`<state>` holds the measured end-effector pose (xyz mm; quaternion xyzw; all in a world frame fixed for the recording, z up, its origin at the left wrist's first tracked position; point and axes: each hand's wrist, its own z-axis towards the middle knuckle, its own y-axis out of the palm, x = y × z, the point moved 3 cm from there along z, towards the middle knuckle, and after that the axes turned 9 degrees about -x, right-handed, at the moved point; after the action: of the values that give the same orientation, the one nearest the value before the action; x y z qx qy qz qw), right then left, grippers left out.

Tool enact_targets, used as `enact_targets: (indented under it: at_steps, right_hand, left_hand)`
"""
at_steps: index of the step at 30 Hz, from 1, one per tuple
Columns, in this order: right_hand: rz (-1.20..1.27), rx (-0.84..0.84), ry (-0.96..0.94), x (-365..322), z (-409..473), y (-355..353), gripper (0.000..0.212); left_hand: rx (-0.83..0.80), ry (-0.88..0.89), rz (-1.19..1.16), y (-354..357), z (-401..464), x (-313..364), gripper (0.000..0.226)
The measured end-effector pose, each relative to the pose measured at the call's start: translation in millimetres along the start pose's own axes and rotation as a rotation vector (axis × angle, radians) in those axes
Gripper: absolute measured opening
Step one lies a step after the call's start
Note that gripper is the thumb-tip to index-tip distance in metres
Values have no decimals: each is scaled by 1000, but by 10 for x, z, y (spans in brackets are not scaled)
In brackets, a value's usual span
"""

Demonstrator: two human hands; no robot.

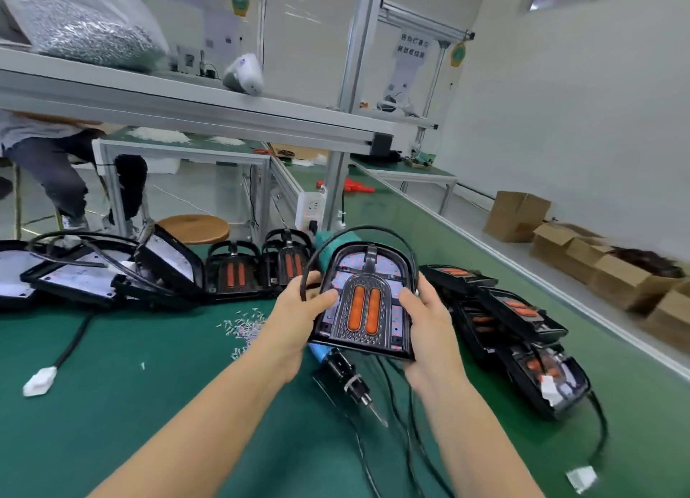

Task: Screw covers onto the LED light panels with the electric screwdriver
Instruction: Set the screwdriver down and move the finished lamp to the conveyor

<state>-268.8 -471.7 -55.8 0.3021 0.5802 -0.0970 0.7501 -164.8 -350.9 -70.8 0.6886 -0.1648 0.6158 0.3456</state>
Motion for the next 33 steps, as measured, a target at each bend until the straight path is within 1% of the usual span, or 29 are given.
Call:
enact_targets:
  at_steps: [3,6,9,10,13,15,18,19,21,24,27,30,33]
  right_hand:
    - [-48,82,-22,-151,66,-292,33]
    - [-56,170,-47,-298,209,-578,31]
    - [-77,273,-41,-431,406,-853,38]
    - [-83,301,-40,-468,476,-934,40]
    - [-91,366,-64,-577,664,-1108,36]
    - [-110,422,-84,-621,780,-1209,31]
    - [-135,513,-109,-641,956,-1353,27]
    - [-135,539,-112,-641,1005,-1395,28]
    - [-147,584,-92,-637,1090,-1464,35]
    - [-180,631,-74,-636,1205,-1558,43]
    - [-185,672,-79,-640,1272,-1647,45]
    - [-168,711,-36,-616,1293,-1736,49]
    - [-156,730,48,-583,1328,-1814,52]
  left_hand:
    - [-53,-23,31,316,198,-54,38]
    - [-110,-5,41,640,398,-39,39]
    - [-188,23,145,927,577,-17,36]
    - [-211,23,183,1005,624,-20,38]
    - [-228,5,288,1180,735,-15,52]
    - [-230,59,420,1281,787,-22,55]
    - [-273,239,787,1458,824,-33,58]
    - [-300,290,909,1522,831,-60,59]
    - [-360,335,1099,1632,852,-134,62]
    - [-431,388,1300,1760,895,-242,66]
    - [-494,404,1413,1838,947,-345,67]
    - [-568,376,1436,1886,990,-444,68]
    - [-594,383,1428,1936,1019,-484,72]
